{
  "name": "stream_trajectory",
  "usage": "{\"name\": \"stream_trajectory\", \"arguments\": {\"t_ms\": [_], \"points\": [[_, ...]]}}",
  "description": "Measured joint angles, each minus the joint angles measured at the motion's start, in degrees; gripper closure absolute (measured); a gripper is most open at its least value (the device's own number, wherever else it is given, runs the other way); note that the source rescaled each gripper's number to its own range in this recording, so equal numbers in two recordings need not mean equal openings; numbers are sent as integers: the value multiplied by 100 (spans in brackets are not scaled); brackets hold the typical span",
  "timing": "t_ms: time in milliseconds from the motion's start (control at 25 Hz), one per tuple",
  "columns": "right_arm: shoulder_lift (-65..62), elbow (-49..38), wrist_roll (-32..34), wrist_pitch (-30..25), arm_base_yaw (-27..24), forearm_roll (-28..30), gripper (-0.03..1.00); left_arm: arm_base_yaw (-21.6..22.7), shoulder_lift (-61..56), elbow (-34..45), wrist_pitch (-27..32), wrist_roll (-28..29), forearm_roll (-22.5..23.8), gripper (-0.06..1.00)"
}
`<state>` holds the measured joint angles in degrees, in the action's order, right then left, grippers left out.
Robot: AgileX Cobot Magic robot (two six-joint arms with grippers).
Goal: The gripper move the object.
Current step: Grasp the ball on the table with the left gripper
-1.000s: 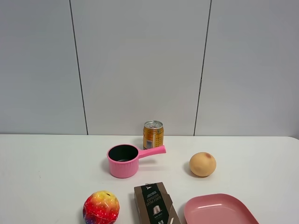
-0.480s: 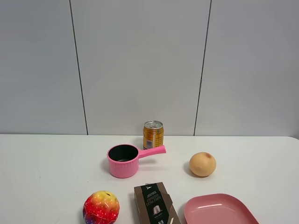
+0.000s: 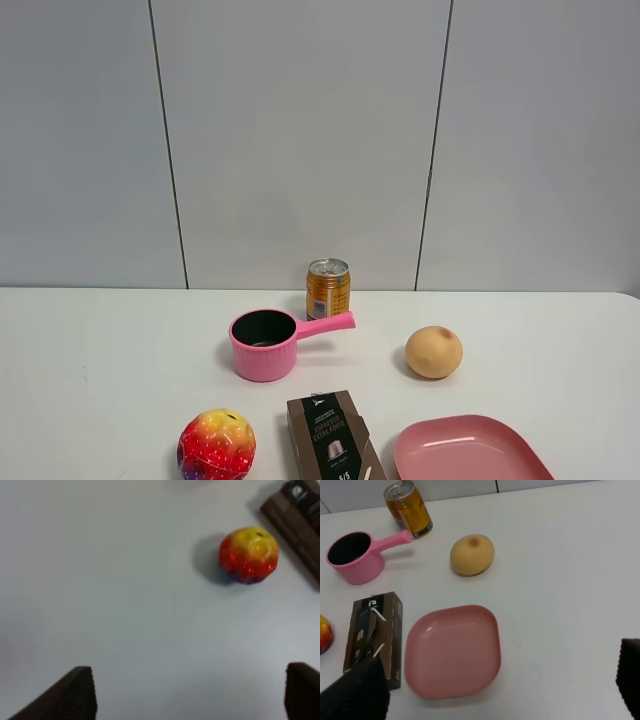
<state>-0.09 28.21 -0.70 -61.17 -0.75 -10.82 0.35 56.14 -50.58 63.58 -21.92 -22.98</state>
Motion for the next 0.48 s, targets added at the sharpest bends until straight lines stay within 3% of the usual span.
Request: {"name": "stream_trajectory", "arguments": {"t_ms": [480], "points": [[0,0,0,0,0,0,-3,-1892,1367,-1,-1110,-57,59,49]]}}
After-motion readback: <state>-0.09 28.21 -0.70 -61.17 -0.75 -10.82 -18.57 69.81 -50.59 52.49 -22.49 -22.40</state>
